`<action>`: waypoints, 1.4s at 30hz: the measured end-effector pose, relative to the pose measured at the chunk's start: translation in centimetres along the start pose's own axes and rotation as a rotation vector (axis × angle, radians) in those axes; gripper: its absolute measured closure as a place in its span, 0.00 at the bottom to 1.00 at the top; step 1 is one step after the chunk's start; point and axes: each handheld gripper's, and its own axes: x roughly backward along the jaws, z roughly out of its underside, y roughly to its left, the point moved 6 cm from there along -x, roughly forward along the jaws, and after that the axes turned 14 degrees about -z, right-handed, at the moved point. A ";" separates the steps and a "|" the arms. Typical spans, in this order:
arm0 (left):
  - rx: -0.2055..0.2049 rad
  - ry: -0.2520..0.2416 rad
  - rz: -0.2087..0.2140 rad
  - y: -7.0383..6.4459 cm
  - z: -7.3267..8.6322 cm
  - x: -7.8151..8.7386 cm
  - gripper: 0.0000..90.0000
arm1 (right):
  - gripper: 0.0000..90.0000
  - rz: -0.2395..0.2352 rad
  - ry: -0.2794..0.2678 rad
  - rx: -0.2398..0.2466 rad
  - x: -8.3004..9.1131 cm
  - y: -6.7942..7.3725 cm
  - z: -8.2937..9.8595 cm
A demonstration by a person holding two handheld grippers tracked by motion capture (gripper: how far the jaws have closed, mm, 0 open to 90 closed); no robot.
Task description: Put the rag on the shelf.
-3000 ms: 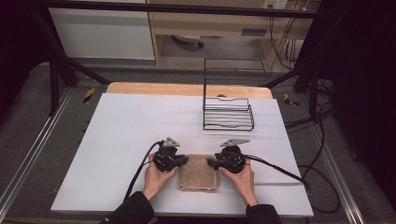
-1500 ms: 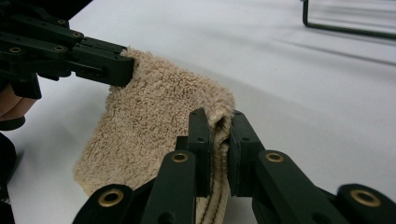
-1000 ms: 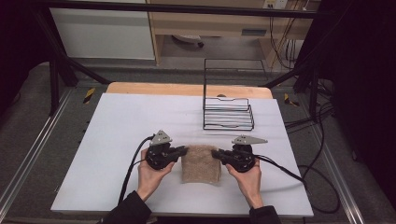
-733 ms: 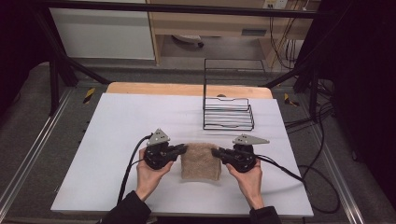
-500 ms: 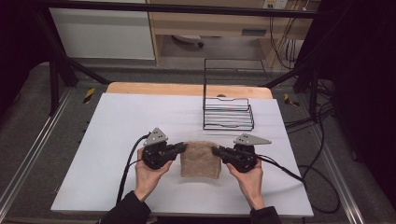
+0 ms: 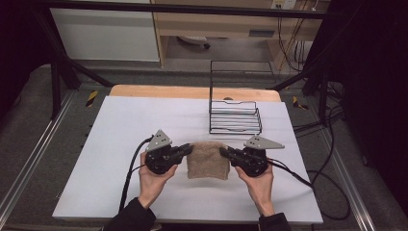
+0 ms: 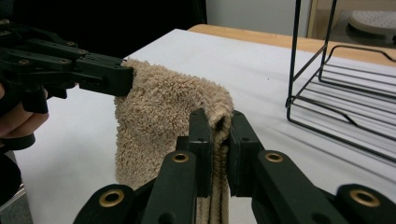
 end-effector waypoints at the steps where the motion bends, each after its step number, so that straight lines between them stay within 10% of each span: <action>1: 0.001 -0.003 0.001 0.0 -0.2 0.0 0.95 | 0.92 0.001 -0.004 0.005 0.1 0.1 -0.2; 42: 0.014 -0.155 0.014 -0.5 -8.1 -1.7 0.95 | 0.92 0.117 -0.154 0.103 3.2 -1.3 -7.2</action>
